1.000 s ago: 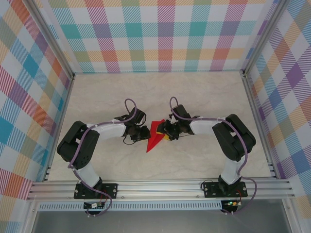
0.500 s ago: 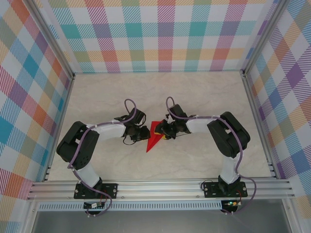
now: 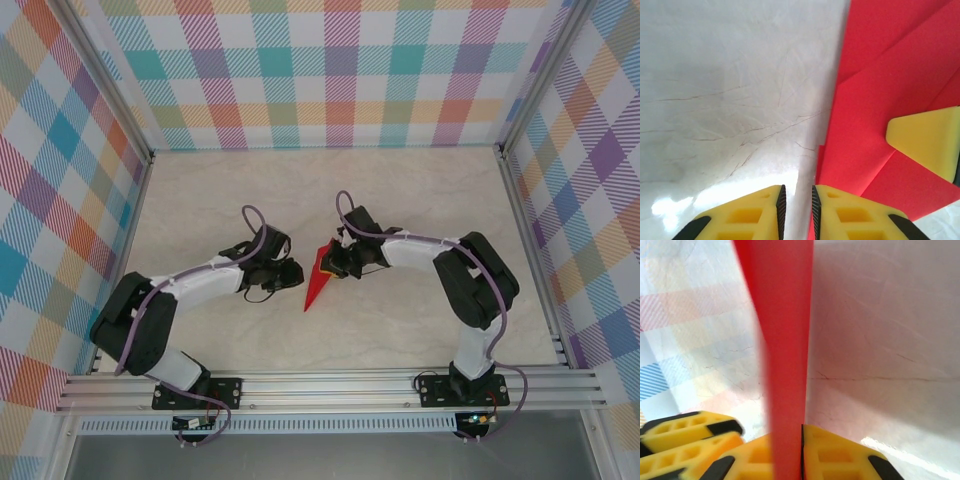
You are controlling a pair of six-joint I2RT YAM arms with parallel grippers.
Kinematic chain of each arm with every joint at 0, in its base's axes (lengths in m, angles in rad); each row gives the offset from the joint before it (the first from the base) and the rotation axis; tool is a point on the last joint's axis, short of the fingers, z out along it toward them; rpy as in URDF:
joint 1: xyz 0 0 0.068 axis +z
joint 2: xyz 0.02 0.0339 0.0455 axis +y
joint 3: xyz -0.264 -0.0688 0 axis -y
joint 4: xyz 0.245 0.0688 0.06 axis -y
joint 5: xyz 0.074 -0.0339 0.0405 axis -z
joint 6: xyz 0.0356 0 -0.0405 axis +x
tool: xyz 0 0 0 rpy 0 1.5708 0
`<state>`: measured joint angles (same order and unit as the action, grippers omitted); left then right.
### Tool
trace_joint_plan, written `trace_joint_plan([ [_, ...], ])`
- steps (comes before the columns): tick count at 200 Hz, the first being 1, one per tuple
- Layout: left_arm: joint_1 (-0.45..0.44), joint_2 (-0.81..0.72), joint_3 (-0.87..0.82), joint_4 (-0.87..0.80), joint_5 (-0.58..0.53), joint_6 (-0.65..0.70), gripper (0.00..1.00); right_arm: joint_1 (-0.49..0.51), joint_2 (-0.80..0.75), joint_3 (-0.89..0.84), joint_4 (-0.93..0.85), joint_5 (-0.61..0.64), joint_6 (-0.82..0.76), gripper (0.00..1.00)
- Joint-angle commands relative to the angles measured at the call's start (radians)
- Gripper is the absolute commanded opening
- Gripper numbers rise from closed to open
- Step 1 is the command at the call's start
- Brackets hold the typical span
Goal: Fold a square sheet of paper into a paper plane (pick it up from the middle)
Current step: Turn over the paper at the center of the table.
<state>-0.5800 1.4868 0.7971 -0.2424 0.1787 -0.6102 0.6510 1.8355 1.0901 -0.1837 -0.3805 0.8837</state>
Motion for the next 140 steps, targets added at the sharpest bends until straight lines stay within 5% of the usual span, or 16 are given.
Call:
trace_joint_plan([
  [1,0.000,-0.106,-0.028,-0.085,-0.112,-0.011,0.24,0.014,-0.085,0.101,-0.296,0.157,-0.131,0.09],
  [38,0.009,-0.273,-0.097,-0.137,-0.238,-0.029,0.27,0.054,-0.106,0.274,-0.762,0.567,-0.231,0.10],
  [75,0.025,-0.408,-0.166,-0.165,-0.345,-0.076,0.32,0.108,0.004,0.443,-1.142,0.897,-0.148,0.11],
  [140,0.037,-0.544,-0.209,-0.215,-0.446,-0.116,0.43,0.197,0.348,0.735,-1.298,0.847,-0.126,0.16],
])
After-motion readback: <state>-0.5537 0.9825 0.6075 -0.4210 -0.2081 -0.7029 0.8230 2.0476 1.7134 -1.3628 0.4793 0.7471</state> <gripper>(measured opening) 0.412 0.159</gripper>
